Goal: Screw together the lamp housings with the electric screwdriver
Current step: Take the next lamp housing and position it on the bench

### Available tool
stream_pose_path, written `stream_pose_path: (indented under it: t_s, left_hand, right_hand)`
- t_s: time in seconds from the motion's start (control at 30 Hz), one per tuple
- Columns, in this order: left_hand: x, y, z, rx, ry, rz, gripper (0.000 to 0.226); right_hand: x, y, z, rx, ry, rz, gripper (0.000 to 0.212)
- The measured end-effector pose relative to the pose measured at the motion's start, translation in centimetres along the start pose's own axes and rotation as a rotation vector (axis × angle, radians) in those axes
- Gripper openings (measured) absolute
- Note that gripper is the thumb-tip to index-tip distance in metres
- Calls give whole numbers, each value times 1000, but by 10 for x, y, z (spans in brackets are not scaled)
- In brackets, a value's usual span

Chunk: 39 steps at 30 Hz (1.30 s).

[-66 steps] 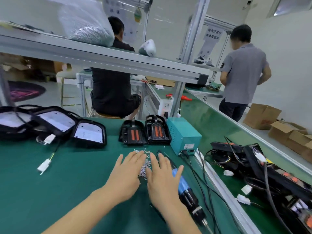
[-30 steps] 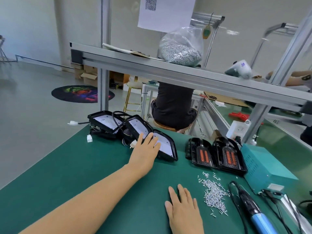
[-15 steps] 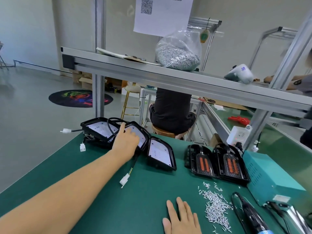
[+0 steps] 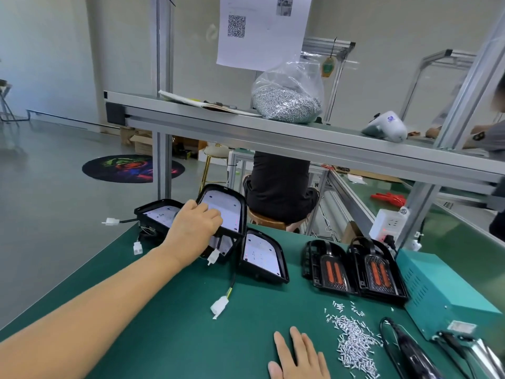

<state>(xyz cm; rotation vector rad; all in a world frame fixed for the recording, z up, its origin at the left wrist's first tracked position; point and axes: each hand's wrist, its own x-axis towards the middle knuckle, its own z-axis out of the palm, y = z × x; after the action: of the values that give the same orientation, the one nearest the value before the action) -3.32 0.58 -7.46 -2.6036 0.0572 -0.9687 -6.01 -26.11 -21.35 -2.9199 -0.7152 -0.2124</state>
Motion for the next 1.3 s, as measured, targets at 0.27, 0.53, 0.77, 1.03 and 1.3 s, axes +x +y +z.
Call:
stream_pose_path:
  t_s: [0.27,0.53,0.77,1.03,1.3]
  left_hand:
    - [-78,51,-48,-261,209,-77,28]
    - [-136,104,-38,-386,123,5,27]
    - [-149,138,-38,-428,237,57,29]
    - [-134,166,-37,-468,247,75,28]
    - [-135,156,-47,-869,170,-137,49]
  right_hand:
    - [6,3,-26,184,-214,34,58]
    - [8,-10,-25,228,-105,-37,35]
    - [33,3,-37,737,-167,133,19]
    - [44,7,-43,812,-292,115,25]
    - [46,22,-48,797,-251,119,37]
